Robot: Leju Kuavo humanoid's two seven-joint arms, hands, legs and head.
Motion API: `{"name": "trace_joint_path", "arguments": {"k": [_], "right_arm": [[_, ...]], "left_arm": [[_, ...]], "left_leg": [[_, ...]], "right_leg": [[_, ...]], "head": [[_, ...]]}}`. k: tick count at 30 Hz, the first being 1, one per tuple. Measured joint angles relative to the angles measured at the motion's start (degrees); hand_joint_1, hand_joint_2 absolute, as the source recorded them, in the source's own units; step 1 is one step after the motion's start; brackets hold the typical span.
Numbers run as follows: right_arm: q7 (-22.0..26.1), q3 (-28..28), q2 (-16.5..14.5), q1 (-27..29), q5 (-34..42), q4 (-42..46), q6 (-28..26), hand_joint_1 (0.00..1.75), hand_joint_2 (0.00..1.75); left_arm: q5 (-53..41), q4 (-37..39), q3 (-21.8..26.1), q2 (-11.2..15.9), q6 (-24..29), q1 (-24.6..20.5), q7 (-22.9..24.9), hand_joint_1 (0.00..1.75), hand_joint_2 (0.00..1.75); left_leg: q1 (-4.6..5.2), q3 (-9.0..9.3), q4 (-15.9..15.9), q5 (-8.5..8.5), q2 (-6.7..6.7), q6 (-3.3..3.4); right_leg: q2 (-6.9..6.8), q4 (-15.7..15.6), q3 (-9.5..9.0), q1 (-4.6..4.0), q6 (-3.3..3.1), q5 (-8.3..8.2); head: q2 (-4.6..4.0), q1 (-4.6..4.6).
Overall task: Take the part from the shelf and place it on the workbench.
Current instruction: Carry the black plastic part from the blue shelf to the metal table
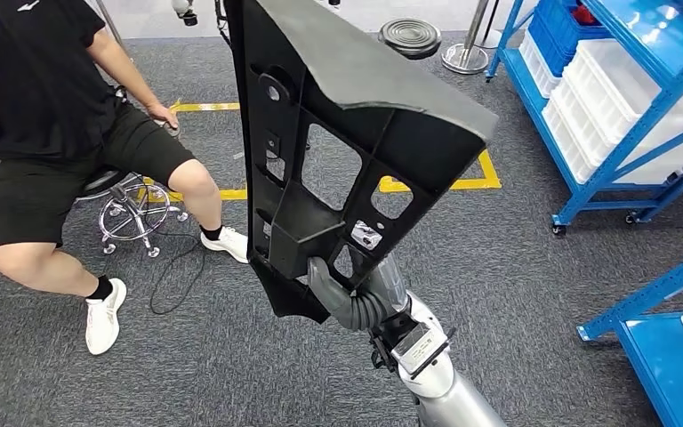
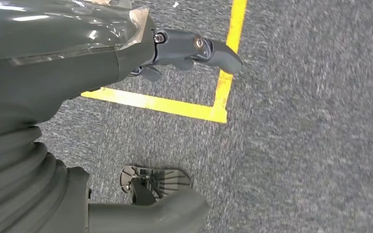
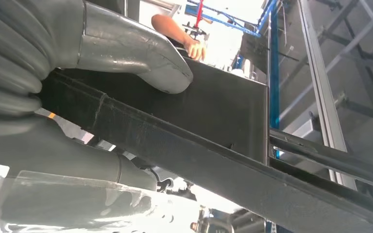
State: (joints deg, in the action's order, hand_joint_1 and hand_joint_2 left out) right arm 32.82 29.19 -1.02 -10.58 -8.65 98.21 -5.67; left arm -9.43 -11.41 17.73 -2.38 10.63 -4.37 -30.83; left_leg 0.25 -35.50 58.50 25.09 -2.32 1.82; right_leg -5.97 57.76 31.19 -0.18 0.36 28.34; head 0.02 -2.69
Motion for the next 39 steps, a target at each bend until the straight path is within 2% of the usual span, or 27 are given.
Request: {"name": "trace_joint_path", "arguments": {"k": [1,3,5,6,7,8,9,11,13,15,16,18,20,21,22,23,24,26,27,28,29,31,33,35,37,38,39], "right_arm": [[0.00,-0.04,-0.02,0.04,-0.01,0.07,-0.03,1.75,1.75],[0.04,-0.10,-0.03,0.07,-0.01,0.21,-0.13,1.75,1.75],[0.08,-0.20,0.12,0.27,-0.02,0.25,-0.24,1.75,1.75],[0.08,-0.23,0.24,0.43,-0.03,0.24,-0.27,1.75,1.75],[0.06,-0.26,0.37,0.59,-0.06,0.23,-0.31,1.75,1.75],[0.06,-0.27,0.46,0.68,-0.10,0.23,-0.35,1.75,1.75],[0.05,-0.27,0.54,0.73,-0.18,0.23,-0.39,1.75,1.75],[0.06,-0.27,0.63,0.75,-0.38,0.25,-0.50,1.75,1.75],[0.07,-0.28,0.68,0.79,-0.50,0.27,-0.60,1.75,1.75],[0.08,-0.29,0.69,0.81,-0.55,0.29,-0.71,1.75,1.75],[0.10,-0.30,0.67,0.79,-0.61,0.29,-0.76,1.75,1.75],[0.31,-0.32,0.62,0.86,-0.84,0.29,-0.80,1.75,1.75],[0.63,-0.34,0.64,1.11,-1.11,0.27,-0.80,1.75,1.75],[0.76,-0.36,0.66,1.24,-1.21,0.26,-0.80,1.75,1.75],[0.82,-0.36,0.67,1.35,-1.30,0.23,-0.80,1.75,1.75],[0.86,-0.36,0.67,1.42,-1.37,0.21,-0.80,1.75,1.75],[0.86,-0.36,0.66,1.44,-1.43,0.20,-0.80,1.75,1.75],[0.86,-0.36,0.64,1.44,-1.45,0.19,-0.80,1.75,1.75],[0.87,-0.36,0.64,1.42,-1.44,0.19,-0.80,1.75,1.75],[0.88,-0.36,0.64,1.39,-1.42,0.19,-0.80,1.75,1.75],[0.90,-0.36,0.64,1.39,-1.42,0.19,-0.80,1.75,1.75],[0.91,-0.35,0.57,1.31,-1.42,0.20,-0.77,1.75,1.75],[0.93,-0.33,0.47,1.05,-1.44,0.19,-0.58,1.75,1.75],[0.91,-0.32,0.50,0.65,-1.48,-0.03,-0.10,1.75,1.75],[0.79,-0.26,0.60,0.20,-1.47,-0.56,0.47,1.75,1.75],[0.70,-0.21,0.61,-0.07,-1.43,-0.88,0.69,1.75,1.75],[0.60,-0.15,0.59,-0.39,-1.38,-1.18,0.85,1.75,1.75]], "left_arm": [[-0.05,-0.01,0.00,0.03,0.01,0.03,0.12,0.00,1.75],[-0.05,-0.02,0.00,0.04,0.04,-0.05,0.26,0.00,1.75],[-0.10,-0.02,0.00,0.02,0.06,-0.29,0.30,0.00,1.75],[-0.15,-0.02,0.00,0.03,0.04,-0.36,0.30,0.00,1.75],[-0.22,-0.01,0.00,0.02,0.02,-0.38,0.31,0.00,1.75],[-0.33,-0.01,0.00,-0.01,-0.05,-0.38,0.31,0.00,1.75],[-0.47,-0.01,-0.01,-0.05,-0.15,-0.37,0.32,0.00,1.75],[-0.74,-0.02,-0.02,-0.16,-0.44,-0.40,0.35,0.00,1.75],[-0.86,-0.02,-0.02,-0.19,-0.83,-0.41,0.44,0.00,1.75],[-0.85,-0.01,-0.02,-0.14,-1.16,-0.37,0.56,0.00,1.75],[-0.81,-0.01,-0.01,-0.11,-1.26,-0.32,0.60,0.00,1.75],[-0.55,0.00,0.01,-0.08,-1.39,-0.32,0.63,0.00,1.75],[-0.20,-0.01,0.06,-0.07,-1.45,-0.46,0.59,0.00,1.75],[-0.08,-0.01,0.09,-0.05,-1.45,-0.50,0.57,0.00,1.75],[-0.04,-0.01,0.11,-0.05,-1.46,-0.49,0.56,0.00,1.75],[-0.03,0.00,0.13,-0.05,-1.46,-0.45,0.56,0.00,1.75],[-0.02,-0.01,0.16,-0.04,-1.47,-0.42,0.56,0.00,1.75],[-0.01,-0.02,0.27,0.03,-1.47,-0.45,0.56,0.00,1.75],[-0.01,-0.03,0.32,0.07,-1.47,-0.51,0.53,0.00,1.75],[-0.01,-0.03,0.36,0.10,-1.47,-0.58,0.50,0.00,1.75],[0.00,-0.04,0.38,0.13,-1.47,-0.63,0.48,0.00,1.75],[0.17,-0.04,0.51,0.19,-1.48,-0.64,0.48,0.00,1.75],[0.55,-0.06,0.77,0.14,-1.51,-0.69,0.61,0.00,1.75],[0.92,-0.07,1.13,0.07,-1.54,-0.93,0.97,0.00,1.75],[1.07,-0.06,1.43,0.09,-1.47,-1.10,1.63,0.00,1.75],[1.04,-0.05,1.51,0.08,-1.37,-1.10,2.02,0.00,1.75],[1.01,-0.04,1.54,0.07,-1.26,-1.08,2.39,0.00,1.75]], "left_leg": [[-0.07,0.26,-0.39,-0.21,0.58,0.31],[-0.35,0.99,-1.28,-0.76,1.73,0.98],[-0.51,1.27,-1.61,-1.00,2.97,1.32],[-0.51,1.25,-1.60,-0.99,3.70,1.36],[-0.50,1.25,-1.58,-0.96,4.49,1.36],[-0.50,1.28,-1.55,-0.95,5.31,1.33],[-0.52,1.36,-1.52,-0.91,6.13,1.27],[-0.50,1.47,-1.28,-0.74,7.61,0.97],[-0.41,1.23,-1.01,-0.50,8.70,0.38],[-0.57,0.85,-1.02,-0.49,9.58,-0.35],[-0.71,0.70,-0.85,-0.43,9.36,-0.65],[-0.78,-0.47,1.66,1.16,6.76,-1.22],[-0.87,-3.87,8.52,4.76,3.65,-1.68],[-0.98,-5.93,12.42,6.36,3.08,-1.87],[-1.06,-7.43,15.09,7.09,2.85,-2.00],[-1.10,-7.88,15.69,6.72,2.72,-2.07],[-1.12,-6.88,13.60,5.22,2.48,-2.04],[-1.00,-2.46,5.37,1.55,0.77,-1.68],[-0.83,-0.58,1.91,0.39,-0.14,-1.40],[-0.62,0.44,-0.01,-0.05,-0.75,-1.10],[-0.40,0.64,-0.57,0.02,-0.84,-0.79],[-0.37,0.76,-0.96,-0.18,0.35,-0.10],[-0.61,1.38,-1.71,-0.62,1.47,0.63],[-0.75,1.73,-2.06,-0.88,2.57,1.06],[-0.78,1.70,-2.03,-0.92,4.01,1.16],[-0.78,1.71,-2.00,-0.90,4.82,1.15],[-0.79,1.76,-1.97,-0.89,5.65,1.11]], "right_leg": [[0.17,0.21,0.01,0.02,0.29,0.21],[2.47,3.33,1.27,0.11,0.50,1.79],[5.08,10.67,4.97,0.33,0.25,4.76],[5.48,14.31,7.02,0.39,0.26,5.92],[5.62,16.42,8.43,0.42,0.48,6.30],[5.71,16.26,8.75,0.47,0.89,5.67],[5.91,13.76,7.88,0.59,1.42,4.15],[7.73,5.43,4.32,1.01,2.17,0.38],[9.34,0.62,2.12,1.20,1.70,-1.57],[8.90,0.06,1.74,1.03,0.64,-1.89],[8.41,-0.08,1.61,1.07,0.22,-2.03],[7.23,-0.46,1.26,1.21,-0.61,-2.16],[5.90,-0.56,1.07,1.01,-1.23,-1.99],[5.18,-0.56,1.05,0.87,-1.41,-1.89],[4.44,-0.55,1.03,0.77,-1.51,-1.80],[3.75,-0.54,1.00,0.72,-1.54,-1.70],[3.12,-0.54,0.90,0.69,-1.50,-1.58],[2.04,-0.54,0.55,0.58,-1.23,-1.27],[1.57,-0.55,0.38,0.37,-1.01,-1.09],[1.17,-0.56,0.26,0.21,-0.74,-0.93],[0.76,-0.61,0.15,0.10,-0.47,-0.79],[0.14,-0.61,0.00,0.06,0.18,-0.51],[1.80,1.40,0.59,0.13,0.48,0.70],[4.54,7.94,3.66,0.35,0.16,3.57],[5.51,15.28,7.77,0.51,0.14,5.88],[5.62,16.58,8.76,0.57,0.47,5.84],[5.73,15.36,8.51,0.64,0.96,4.75]], "head": [[0.00,-0.03],[0.00,-0.10],[0.00,-0.15],[0.00,-0.16],[0.00,-0.17],[0.00,-0.17],[0.00,-0.18],[0.00,-0.18],[0.00,-0.16],[0.00,-0.15],[0.00,-0.14],[0.00,-0.06],[0.00,0.01],[0.00,0.01],[0.00,0.01],[0.00,0.01],[0.00,0.01],[0.00,0.01],[0.00,-0.03],[0.00,-0.04],[0.00,-0.07],[0.00,-0.07],[-0.01,-0.10],[-0.01,-0.19],[0.00,-0.25],[0.00,-0.25],[0.00,-0.26]]}}
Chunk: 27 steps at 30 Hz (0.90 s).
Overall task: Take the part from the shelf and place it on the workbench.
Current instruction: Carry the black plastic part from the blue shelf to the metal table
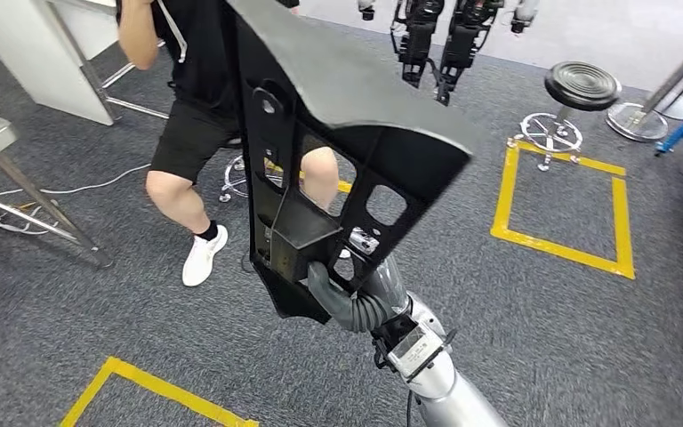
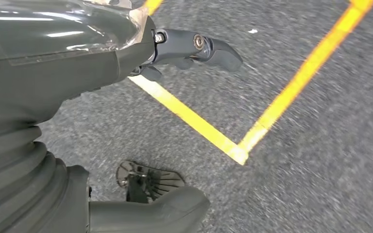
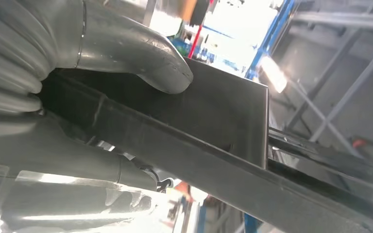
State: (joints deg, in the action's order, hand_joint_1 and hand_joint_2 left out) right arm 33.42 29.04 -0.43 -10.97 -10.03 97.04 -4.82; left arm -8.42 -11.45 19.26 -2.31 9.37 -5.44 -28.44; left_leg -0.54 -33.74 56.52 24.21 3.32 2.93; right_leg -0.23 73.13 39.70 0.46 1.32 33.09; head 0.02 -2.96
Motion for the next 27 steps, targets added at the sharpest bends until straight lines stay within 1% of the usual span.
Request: {"name": "trace_joint_path", "arguments": {"k": [1,2,3,4,5,6,7,8,9,10,11,12,13,14,15,16,17,18,19,20,21,22,23,24,25,26,27], "right_arm": [[-0.10,0.05,-0.05,-0.36,0.11,-0.25,0.12,1.75,1.75],[-0.21,0.12,-0.14,-0.73,0.31,-0.48,0.23,1.75,1.75],[-0.29,0.19,-0.25,-1.06,0.59,-0.69,0.32,1.75,1.75],[-0.32,0.25,-0.33,-1.33,0.94,-0.88,0.38,1.75,1.75],[-0.27,0.30,-0.41,-1.54,1.36,-1.03,0.38,1.75,1.75],[-0.15,0.33,-0.48,-1.73,1.73,-1.13,0.34,1.75,1.75],[0.01,0.33,-0.57,-1.98,2.06,-1.17,0.30,1.75,1.75],[0.14,0.32,-0.70,-2.29,2.33,-1.18,0.25,1.75,1.75],[0.23,0.31,-0.85,-2.61,2.52,-1.18,0.22,1.75,1.75],[0.28,0.30,-0.97,-2.86,2.69,-1.18,0.20,1.75,1.75],[0.29,0.29,-1.03,-2.99,2.84,-1.19,0.20,1.75,1.75],[0.30,0.28,-1.05,-3.03,2.98,-1.21,0.19,1.75,1.75],[0.28,0.27,-1.04,-3.03,3.11,-1.25,0.22,1.75,1.75],[0.25,0.27,-1.03,-3.03,3.23,-1.29,0.29,1.75,1.75],[0.21,0.28,-1.05,-3.04,3.34,-1.35,0.40,1.75,1.75],[0.16,0.30,-1.07,-3.07,3.42,-1.41,0.52,1.75,1.75],[0.11,0.36,-1.09,-3.15,3.49,-1.50,0.62,1.75,1.75],[0.07,0.43,-1.12,-3.28,3.55,-1.61,0.68,1.75,1.75],[0.04,0.51,-1.14,-3.49,3.62,-1.74,0.70,1.75,1.75],[0.04,0.62,-1.16,-3.72,3.70,-1.88,0.72,1.75,1.75],[0.06,0.75,-1.19,-3.89,3.78,-2.04,0.74,1.75,1.75],[0.10,0.93,-1.21,-4.03,3.84,-2.17,0.75,1.75,1.75],[0.17,1.13,-1.21,-4.09,3.87,-2.29,0.76,1.75,1.75],[0.28,1.32,-1.20,-4.10,3.88,-2.39,0.76,1.75,1.75],[0.41,1.47,-1.16,-4.07,3.89,-2.46,0.76,1.75,1.75],[0.51,1.57,-1.07,-3.95,3.93,-2.57,0.76,1.75,1.75],[0.60,1.66,-0.97,-3.75,3.99,-2.70,0.76,1.75,1.75]], "left_arm": [[-0.03,0.00,0.04,-0.03,0.09,0.01,0.28,0.00,1.75],[-0.03,0.00,0.12,-0.05,0.13,0.02,0.45,0.00,1.75],[-0.03,0.00,0.22,-0.07,0.14,0.02,0.54,0.00,1.75],[-0.01,0.00,0.36,-0.07,0.14,0.06,0.54,0.00,1.75],[0.03,0.00,0.54,-0.04,0.14,0.16,0.47,0.00,1.75],[0.08,0.00,0.75,0.00,0.14,0.32,0.40,0.00,1.75],[0.13,0.00,0.97,0.04,0.14,0.51,0.31,0.00,1.75],[0.17,0.01,1.16,0.05,0.14,0.69,0.25,0.00,1.75],[0.21,0.01,1.29,0.05,0.15,0.77,0.20,0.00,1.75],[0.28,0.02,1.40,0.05,0.17,0.75,0.17,0.00,1.75],[0.40,0.02,1.51,0.03,0.20,0.68,0.15,0.00,1.75],[0.52,0.02,1.64,0.04,0.24,0.61,0.14,0.00,1.75],[0.65,0.02,1.77,0.04,0.28,0.61,0.13,0.00,1.75],[0.73,0.02,1.90,0.04,0.33,0.67,0.10,0.00,1.75],[0.78,0.02,2.04,0.06,0.37,0.75,0.05,0.00,1.75],[0.88,0.02,2.23,0.10,0.42,0.82,0.00,0.00,1.75],[1.02,0.02,2.46,0.16,0.48,0.85,-0.06,0.00,1.75],[1.19,0.02,2.70,0.23,0.56,0.85,-0.10,0.00,1.75],[1.34,0.02,2.95,0.28,0.64,0.85,-0.16,0.00,1.75],[1.43,0.03,3.15,0.32,0.71,0.89,-0.27,0.00,1.75],[1.45,0.03,3.32,0.35,0.75,0.98,-0.40,0.00,1.75],[1.44,0.04,3.45,0.39,0.77,1.14,-0.57,0.00,1.75],[1.40,0.04,3.55,0.42,0.78,1.36,-0.75,0.00,1.75],[1.37,0.05,3.65,0.43,0.81,1.54,-0.91,0.00,1.75],[1.32,0.05,3.75,0.43,0.86,1.65,-1.03,0.00,1.75],[1.28,0.06,3.87,0.42,0.97,1.70,-1.10,0.00,1.75],[1.25,0.07,3.97,0.41,1.14,1.67,-1.08,0.00,1.75]], "left_leg": [[-0.01,0.07,0.04,0.04,0.84,-0.07],[-0.02,0.07,0.11,0.09,1.64,-0.20],[0.09,0.00,0.29,0.21,2.39,-0.42],[0.16,-0.18,0.45,0.31,3.01,-0.70],[0.18,-0.40,0.56,0.36,3.52,-1.03],[0.16,-0.58,0.62,0.37,3.98,-1.38],[-0.01,-0.73,0.61,0.37,4.30,-1.70],[-0.08,-0.93,0.97,0.61,3.65,-2.00],[-0.09,-1.50,2.18,1.40,2.28,-2.30],[-0.12,-2.62,4.57,2.78,0.56,-2.56],[-0.12,-4.39,8.17,4.63,-1.28,-2.78],[-0.21,-6.56,12.36,6.52,-2.26,-3.00],[-0.31,-8.47,15.89,7.74,-2.65,-3.17],[-0.40,-9.59,17.74,7.98,-2.82,-3.29],[-0.48,-9.49,17.24,7.09,-2.99,-3.36],[-0.54,-8.07,14.36,5.33,-3.36,-3.35],[-0.57,-5.76,10.05,3.31,-4.29,-3.26],[-0.46,-3.57,6.04,1.81,-5.50,-3.08],[-0.32,-1.99,3.10,0.91,-6.34,-2.82],[-0.14,-1.24,1.61,0.65,-6.84,-2.53],[0.07,-1.27,1.38,0.80,-6.61,-2.23],[0.16,-1.30,1.25,0.75,-5.90,-1.88],[0.11,-1.12,1.01,0.62,-5.34,-1.50],[0.02,-0.89,0.75,0.43,-4.76,-1.09],[-0.13,-0.66,0.50,0.23,-4.16,-0.70],[-0.26,-0.53,0.37,0.10,-3.54,-0.41],[-0.26,-0.54,0.36,0.08,-2.85,-0.24]], "right_leg": [[0.36,-3.48,-1.38,0.15,0.52,-1.84],[1.48,-8.02,-3.27,0.38,0.96,-3.87],[2.63,-11.95,-4.99,0.58,1.08,-5.55],[3.47,-14.54,-6.11,0.72,0.98,-6.59],[3.99,-15.64,-6.57,0.73,0.69,-7.00],[3.60,-15.66,-6.66,0.65,0.28,-7.07],[2.99,-15.72,-6.69,0.76,-0.08,-7.15],[2.49,-15.84,-6.84,0.86,-0.44,-7.23],[1.87,-15.98,-7.00,0.96,-0.88,-7.28],[1.22,-16.11,-7.15,1.01,-1.27,-7.27],[0.52,-16.13,-7.25,0.87,-1.57,-7.16],[-0.23,-16.12,-7.29,0.73,-1.84,-7.03],[-0.98,-16.12,-7.32,0.63,-1.96,-6.93],[-1.70,-16.11,-7.34,0.57,-2.05,-6.85],[-2.35,-16.11,-7.40,0.55,-2.05,-6.75],[-2.97,-16.11,-7.52,0.55,-2.00,-6.63],[-3.53,-16.11,-7.71,0.51,-1.88,-6.48],[-4.03,-16.07,-7.89,0.27,-1.64,-6.28],[-4.47,-16.06,-8.05,0.05,-1.37,-6.09],[-4.88,-16.06,-8.18,-0.15,-1.09,-5.93],[-5.32,-16.12,-8.30,-0.29,-0.78,-5.81],[-5.80,-16.23,-8.52,-0.31,-0.49,-5.71],[-5.56,-16.02,-8.52,-0.27,-0.17,-5.47],[-4.63,-15.14,-8.23,-0.23,-0.01,-4.89],[-3.28,-13.05,-7.29,-0.16,-0.01,-3.82],[-1.70,-9.72,-5.59,0.01,-0.17,-2.32],[-0.73,-5.58,-3.49,0.09,-0.39,-0.66]], "head": [[0.00,-0.01],[0.00,-0.03],[0.00,-0.02],[0.00,-0.02],[0.00,-0.01],[0.00,0.00],[0.00,0.00],[0.00,0.02],[0.00,0.08],[0.00,0.13],[0.00,0.19],[0.00,0.22],[0.00,0.21],[0.00,0.21],[0.00,0.22],[0.00,0.22],[0.00,0.22],[0.00,0.22],[0.00,0.13],[0.00,0.06],[0.00,-0.02],[0.00,-0.09],[0.00,-0.11],[0.00,-0.13],[0.00,-0.18],[0.00,-0.22],[0.00,-0.24]]}}
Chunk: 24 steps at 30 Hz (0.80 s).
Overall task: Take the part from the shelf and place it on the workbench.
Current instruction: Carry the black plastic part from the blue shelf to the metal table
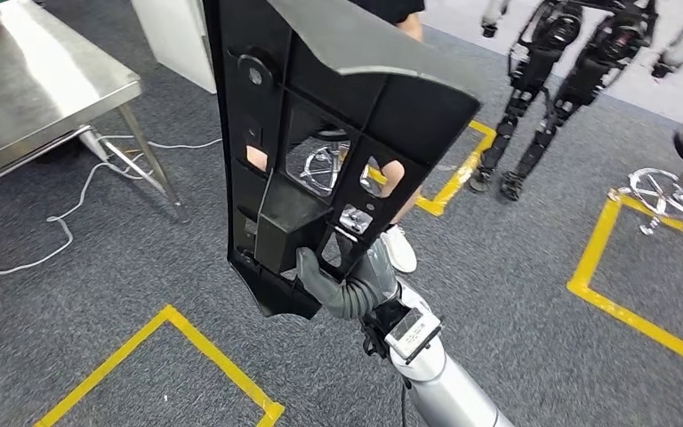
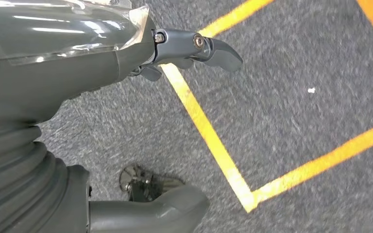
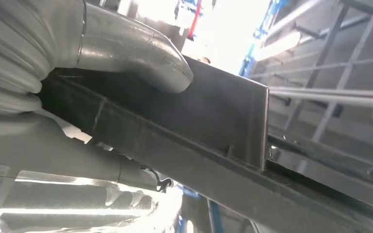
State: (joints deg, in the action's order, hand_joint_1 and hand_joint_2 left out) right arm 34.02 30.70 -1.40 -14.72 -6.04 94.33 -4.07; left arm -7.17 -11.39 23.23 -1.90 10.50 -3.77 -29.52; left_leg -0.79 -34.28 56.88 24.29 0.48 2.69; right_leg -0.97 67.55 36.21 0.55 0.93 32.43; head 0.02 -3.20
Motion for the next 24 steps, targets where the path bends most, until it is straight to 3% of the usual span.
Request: {"name": "trace_joint_path", "arguments": {"k": [2,3,4,6,8,10,11,13,15,17,18,19,20,22,24], "right_arm": [[0.09,0.20,0.24,0.43,0.11,-0.42,0.00,1.75,1.75],[0.13,0.31,0.31,0.54,0.13,-0.61,0.00,1.75,1.75],[0.16,0.42,0.34,0.59,0.12,-0.74,0.00,1.75,1.75],[0.22,0.58,0.36,0.57,0.12,-0.86,0.00,1.75,1.75],[0.28,0.73,0.34,0.55,0.10,-0.92,0.00,1.75,1.75],[0.31,0.87,0.25,0.52,0.10,-0.96,0.01,1.75,1.75],[0.32,0.96,0.13,0.48,0.09,-0.95,0.03,1.75,1.75],[0.30,1.18,-0.21,0.42,0.05,-0.93,0.21,1.75,1.75],[0.18,1.30,-0.39,0.44,0.02,-0.93,0.38,1.75,1.75],[-0.03,1.30,-0.40,0.45,0.09,-0.94,0.37,1.75,1.75],[-0.12,1.29,-0.40,0.41,0.15,-0.94,0.33,1.75,1.75],[-0.19,1.27,-0.40,0.32,0.22,-0.94,0.28,1.75,1.75],[-0.24,1.24,-0.40,0.14,0.26,-0.94,0.23,1.75,1.75],[-0.27,1.16,-0.39,-0.40,0.35,-0.94,0.13,1.75,1.75],[-0.28,1.07,-0.34,-0.89,0.42,-0.94,0.03,1.75,1.75]], "left_arm": [[-0.08,0.01,0.13,-0.03,0.46,0.08,0.30,0.00,1.75],[-0.12,0.02,0.15,-0.08,0.67,0.15,0.48,0.00,1.75],[-0.15,0.02,0.15,-0.16,0.82,0.23,0.61,0.00,1.75],[-0.18,0.03,0.15,-0.34,0.93,0.29,0.67,0.00,1.75],[-0.36,0.03,0.15,-0.44,0.97,0.38,0.59,0.00,1.75],[-0.82,0.04,0.14,-0.46,1.07,0.62,0.39,0.00,1.75],[-1.24,0.05,0.11,-0.48,1.21,0.76,0.31,0.00,1.75],[-2.52,0.07,-0.11,-0.52,1.72,0.76,0.42,0.00,1.75],[-3.55,0.07,-0.51,-0.54,2.18,0.40,0.90,0.00,1.75],[-3.81,0.07,-0.78,-0.51,2.36,0.14,1.54,0.00,1.75],[-3.83,0.07,-0.81,-0.46,2.37,0.12,1.84,0.00,1.75],[-3.77,0.07,-0.81,-0.38,2.28,0.13,2.08,0.00,1.75],[-3.72,0.07,-0.81,-0.27,2.19,0.13,2.26,0.00,1.75],[-3.61,0.07,-0.83,-0.05,1.98,0.01,2.42,0.00,1.75],[-3.57,0.07,-0.86,0.04,1.71,-0.11,2.34,0.00,1.75]], "left_leg": [[0.04,-0.01,0.03,0.03,1.61,0.07],[0.05,0.03,0.05,0.05,2.46,0.06],[0.05,0.10,0.08,0.08,3.31,0.01],[0.09,0.24,0.18,0.20,4.85,-0.21],[0.15,0.10,0.30,0.34,5.96,-0.70],[0.04,-0.17,0.22,0.36,6.74,-1.46],[-0.09,-0.28,0.35,0.46,6.51,-1.82],[-0.07,-1.39,2.73,2.02,3.96,-2.41],[-0.03,-4.76,9.62,5.60,0.99,-2.85],[-0.19,-8.44,16.54,8.10,0.24,-3.16],[-0.27,-8.98,17.32,7.80,0.06,-3.24],[-0.34,-8.26,15.72,6.46,-0.24,-3.26],[-0.36,-6.36,12.03,4.45,-0.93,-3.19],[-0.17,-1.99,3.95,1.36,-3.48,-2.78],[0.19,-0.35,0.77,0.63,-4.47,-2.15]], "right_leg": [[0.61,6.25,3.64,0.08,0.15,1.74],[0.72,6.28,3.99,0.08,0.53,1.15],[0.93,3.71,3.06,0.10,0.99,-0.41],[2.63,-4.86,-0.67,0.25,1.53,-4.27],[4.13,-9.84,-2.97,0.23,1.11,-6.24],[3.75,-10.33,-3.36,0.03,0.25,-6.46],[3.30,-10.46,-3.49,0.15,-0.16,-6.56],[2.19,-10.85,-3.85,0.50,-1.06,-6.68],[0.86,-10.99,-4.08,0.43,-1.66,-6.50],[-0.55,-10.98,-4.19,0.23,-1.91,-6.31],[-1.22,-10.97,-4.24,0.19,-1.98,-6.23],[-1.83,-10.97,-4.34,0.16,-1.97,-6.15],[-2.40,-10.97,-4.49,0.15,-1.89,-6.03],[-3.31,-10.94,-4.82,-0.21,-1.50,-5.69],[-4.18,-10.92,-5.09,-0.65,-0.96,-5.38]], "head": [[0.00,-0.04],[0.00,-0.05],[0.00,-0.05],[0.00,-0.04],[0.00,-0.01],[0.00,0.03],[0.00,0.04],[0.00,0.15],[0.00,0.25],[0.00,0.25],[0.00,0.26],[0.00,0.26],[0.00,0.26],[0.00,0.24],[0.00,0.10]]}}
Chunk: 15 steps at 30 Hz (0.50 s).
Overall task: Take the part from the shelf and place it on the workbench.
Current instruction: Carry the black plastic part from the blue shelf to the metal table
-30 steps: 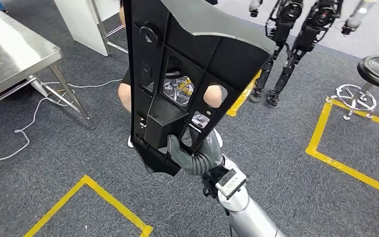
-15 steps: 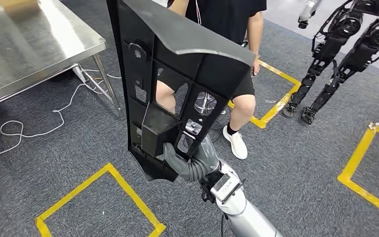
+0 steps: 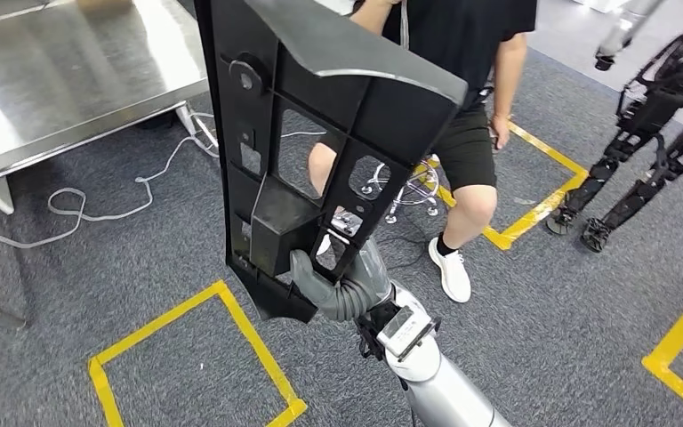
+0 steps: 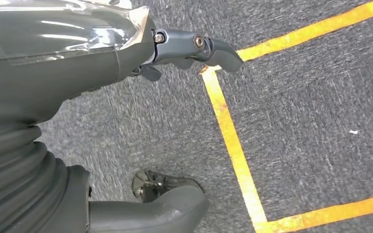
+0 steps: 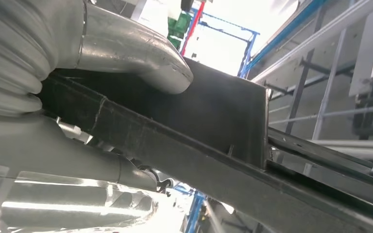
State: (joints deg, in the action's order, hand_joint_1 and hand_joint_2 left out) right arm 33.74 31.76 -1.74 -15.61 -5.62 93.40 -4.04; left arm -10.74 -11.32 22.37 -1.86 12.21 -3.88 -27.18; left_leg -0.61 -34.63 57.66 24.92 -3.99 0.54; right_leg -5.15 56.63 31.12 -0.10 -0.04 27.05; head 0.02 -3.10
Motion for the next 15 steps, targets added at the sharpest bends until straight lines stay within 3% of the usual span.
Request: {"name": "trace_joint_path", "arguments": {"k": [2,4,6,8,9,10,12,14,15], "right_arm": [[0.02,-0.15,0.03,-0.22,0.15,0.01,-0.10,1.75,1.75],[0.23,-0.40,0.09,-0.31,0.38,0.00,-0.18,1.75,1.75],[0.53,-0.68,0.34,-0.20,0.52,-0.15,-0.20,1.75,1.75],[0.72,-0.79,0.63,0.10,0.55,-0.52,-0.20,1.75,1.75],[0.77,-0.79,0.71,0.22,0.52,-0.73,-0.20,1.75,1.75],[0.80,-0.76,0.74,0.28,0.50,-0.91,-0.20,1.75,1.75],[0.84,-0.71,0.73,0.28,0.46,-1.13,-0.20,1.75,1.75],[0.90,-0.66,0.72,0.26,0.46,-1.27,-0.20,1.75,1.75],[0.92,-0.64,0.71,0.24,0.45,-1.35,-0.20,1.75,1.75]], "left_arm": [[0.01,0.00,-0.03,0.01,-0.31,0.06,-0.21,0.00,1.75],[-0.01,0.00,-0.10,-0.09,-0.44,0.15,-0.42,0.00,1.75],[-0.20,0.00,-0.19,-0.19,-0.45,0.03,-0.53,0.00,1.75],[-0.62,0.00,-0.33,-0.22,-0.36,-0.08,-0.52,0.00,1.75],[-0.85,0.00,-0.42,-0.25,-0.30,-0.07,-0.52,0.00,1.75],[-0.99,0.00,-0.49,-0.28,-0.26,-0.06,-0.51,0.00,1.75],[-1.17,0.00,-0.58,-0.39,-0.21,-0.09,-0.51,0.00,1.75],[-1.21,0.00,-0.63,-0.45,-0.18,-0.10,-0.50,0.00,1.75],[-1.21,0.00,-0.65,-0.45,-0.15,-0.07,-0.50,0.00,1.75]], "left_leg": [[0.12,-0.03,-0.21,-0.17,1.40,0.71],[-0.04,0.41,-0.78,-0.57,2.57,1.49],[-0.18,0.63,-1.08,-0.84,3.83,1.99],[-0.19,0.50,-1.06,-0.86,5.30,2.12],[-0.18,0.47,-1.04,-0.86,6.09,2.12],[-0.18,0.51,-1.02,-0.86,6.88,2.10],[-0.19,0.64,-0.98,-0.83,8.46,1.99],[-0.05,0.50,-0.84,-0.79,9.66,1.52],[-0.03,0.29,-0.80,-0.82,10.09,1.19]], "right_leg": [[-0.85,-0.04,-0.24,-0.16,0.62,0.28],[0.73,1.79,0.28,-0.04,1.02,1.51],[3.62,8.38,3.32,0.27,0.79,4.52],[4.71,16.12,7.49,0.40,0.72,7.14],[4.84,17.60,8.52,0.43,1.00,7.21],[4.97,16.48,8.25,0.45,1.44,6.21],[6.15,8.27,4.73,0.69,2.28,2.32],[7.84,1.54,1.76,0.87,2.20,-0.42],[8.31,0.41,1.33,0.85,1.91,-0.84]], "head": [[0.00,-0.12],[0.00,-0.14],[0.00,-0.20],[0.01,-0.25],[0.01,-0.26],[0.01,-0.28],[0.01,-0.30],[0.01,-0.29],[0.01,-0.27]]}}
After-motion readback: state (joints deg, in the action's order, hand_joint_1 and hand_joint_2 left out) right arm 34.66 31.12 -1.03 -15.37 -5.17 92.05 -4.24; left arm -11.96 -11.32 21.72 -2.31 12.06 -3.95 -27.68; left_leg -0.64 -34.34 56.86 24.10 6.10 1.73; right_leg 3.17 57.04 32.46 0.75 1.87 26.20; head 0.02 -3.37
